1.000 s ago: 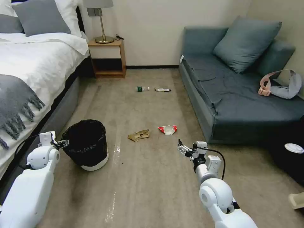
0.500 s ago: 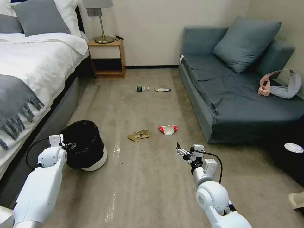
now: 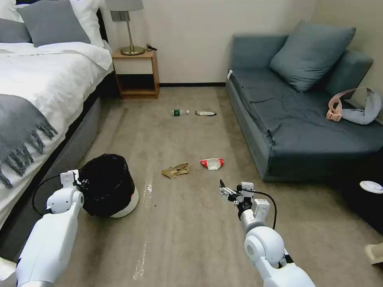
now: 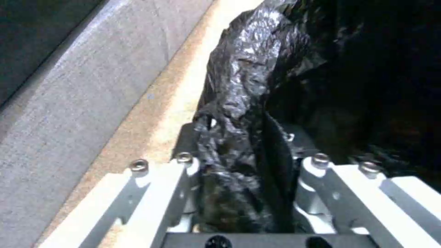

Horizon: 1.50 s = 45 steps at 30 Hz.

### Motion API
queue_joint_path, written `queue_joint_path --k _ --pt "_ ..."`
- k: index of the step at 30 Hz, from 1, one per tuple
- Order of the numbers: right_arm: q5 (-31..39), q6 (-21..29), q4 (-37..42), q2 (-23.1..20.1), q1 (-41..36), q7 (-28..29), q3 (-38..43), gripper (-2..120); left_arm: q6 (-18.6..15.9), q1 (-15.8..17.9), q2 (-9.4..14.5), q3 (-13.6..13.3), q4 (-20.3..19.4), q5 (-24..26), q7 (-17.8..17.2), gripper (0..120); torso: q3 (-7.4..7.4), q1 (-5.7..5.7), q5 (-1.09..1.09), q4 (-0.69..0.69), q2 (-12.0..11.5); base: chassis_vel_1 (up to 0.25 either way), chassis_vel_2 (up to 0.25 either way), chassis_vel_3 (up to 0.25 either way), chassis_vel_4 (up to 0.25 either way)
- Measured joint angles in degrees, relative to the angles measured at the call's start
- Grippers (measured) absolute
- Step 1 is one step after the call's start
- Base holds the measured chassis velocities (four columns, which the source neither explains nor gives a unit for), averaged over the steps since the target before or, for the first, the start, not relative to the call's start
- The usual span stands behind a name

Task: Pick up the trash bin, then pick up the garbage on the floor and place it into the trash bin.

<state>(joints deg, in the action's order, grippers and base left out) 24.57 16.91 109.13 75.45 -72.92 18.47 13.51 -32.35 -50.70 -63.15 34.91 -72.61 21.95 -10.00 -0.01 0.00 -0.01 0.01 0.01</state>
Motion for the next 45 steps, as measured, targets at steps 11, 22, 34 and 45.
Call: queue_joint_path --k 11,22,34,45 --pt "2.0 0.5 -0.5 0.0 0.2 0.4 0.4 100 1.5 -1.7 -0.9 0.8 -2.8 0.6 -0.2 10 0.00 0.00 0.00 0.00 0.0 0.000 0.000 0.000 0.000" --pt "5.3 0.4 -1.5 -0.1 -0.4 0.5 1.8 100 1.8 -4.0 -1.3 1.8 -6.4 0.5 0.2 8 0.01 0.00 -0.03 -0.02 0.0 0.000 0.000 0.000 0.000" --pt "5.6 -0.6 -1.8 -0.1 -1.7 -0.1 2.8 100 2.7 -6.6 -2.2 3.3 -14.0 -0.9 -1.0 4 0.02 0.00 0.01 -0.01 0.0 0.000 0.000 0.000 0.000" --pt "1.9 -5.4 -1.2 0.5 -4.3 -2.6 4.7 100 3.1 -10.3 -3.2 4.2 -26.6 -2.2 -4.2 4 0.01 0.00 0.02 -0.01 0.0 0.000 0.000 0.000 0.000"
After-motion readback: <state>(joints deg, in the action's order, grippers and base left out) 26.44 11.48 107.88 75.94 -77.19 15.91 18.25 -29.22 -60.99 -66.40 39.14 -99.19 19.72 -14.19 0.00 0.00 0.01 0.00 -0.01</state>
